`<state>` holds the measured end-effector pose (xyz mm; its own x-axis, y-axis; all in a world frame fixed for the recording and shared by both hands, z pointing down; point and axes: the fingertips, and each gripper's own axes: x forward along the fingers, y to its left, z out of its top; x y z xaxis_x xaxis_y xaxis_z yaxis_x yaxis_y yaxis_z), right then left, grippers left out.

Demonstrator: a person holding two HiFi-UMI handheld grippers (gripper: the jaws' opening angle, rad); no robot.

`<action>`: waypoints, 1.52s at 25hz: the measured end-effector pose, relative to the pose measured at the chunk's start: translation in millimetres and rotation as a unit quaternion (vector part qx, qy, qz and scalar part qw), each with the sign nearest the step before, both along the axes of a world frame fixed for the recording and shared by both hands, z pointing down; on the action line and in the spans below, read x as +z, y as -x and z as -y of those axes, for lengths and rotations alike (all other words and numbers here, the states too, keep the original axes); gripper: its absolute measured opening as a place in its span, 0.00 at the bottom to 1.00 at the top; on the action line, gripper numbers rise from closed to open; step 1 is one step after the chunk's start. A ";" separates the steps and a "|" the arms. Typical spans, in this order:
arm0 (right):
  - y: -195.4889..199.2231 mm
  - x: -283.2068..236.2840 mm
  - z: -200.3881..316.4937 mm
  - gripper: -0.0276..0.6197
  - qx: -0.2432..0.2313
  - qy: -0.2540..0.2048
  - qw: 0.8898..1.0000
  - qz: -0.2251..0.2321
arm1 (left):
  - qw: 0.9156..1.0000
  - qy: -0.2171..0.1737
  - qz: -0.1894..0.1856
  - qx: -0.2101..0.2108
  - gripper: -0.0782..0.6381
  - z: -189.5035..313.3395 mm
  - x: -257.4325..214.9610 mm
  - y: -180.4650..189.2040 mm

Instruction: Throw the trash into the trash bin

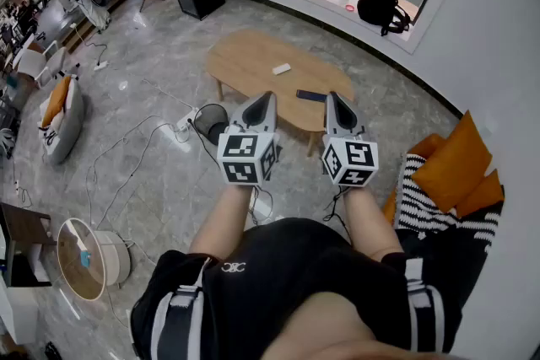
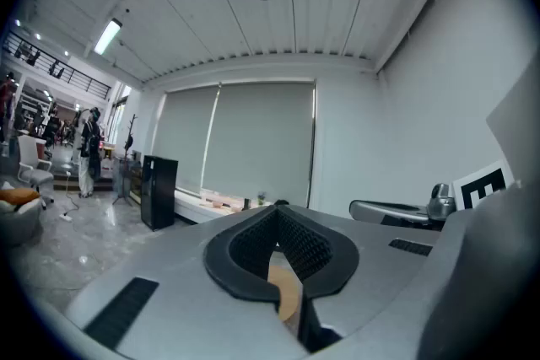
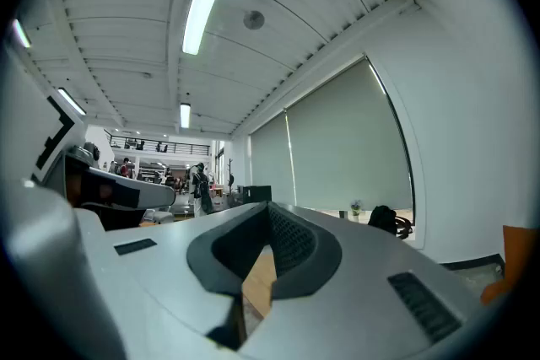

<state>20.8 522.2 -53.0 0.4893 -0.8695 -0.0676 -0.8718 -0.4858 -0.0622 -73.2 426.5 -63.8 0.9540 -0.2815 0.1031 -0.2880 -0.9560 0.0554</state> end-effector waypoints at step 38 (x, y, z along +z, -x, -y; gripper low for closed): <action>-70.6 28.0 62.6 0.06 0.022 -0.003 1.000 0.020 | 1.000 0.017 0.019 0.014 0.13 71.3 34.1 -62.5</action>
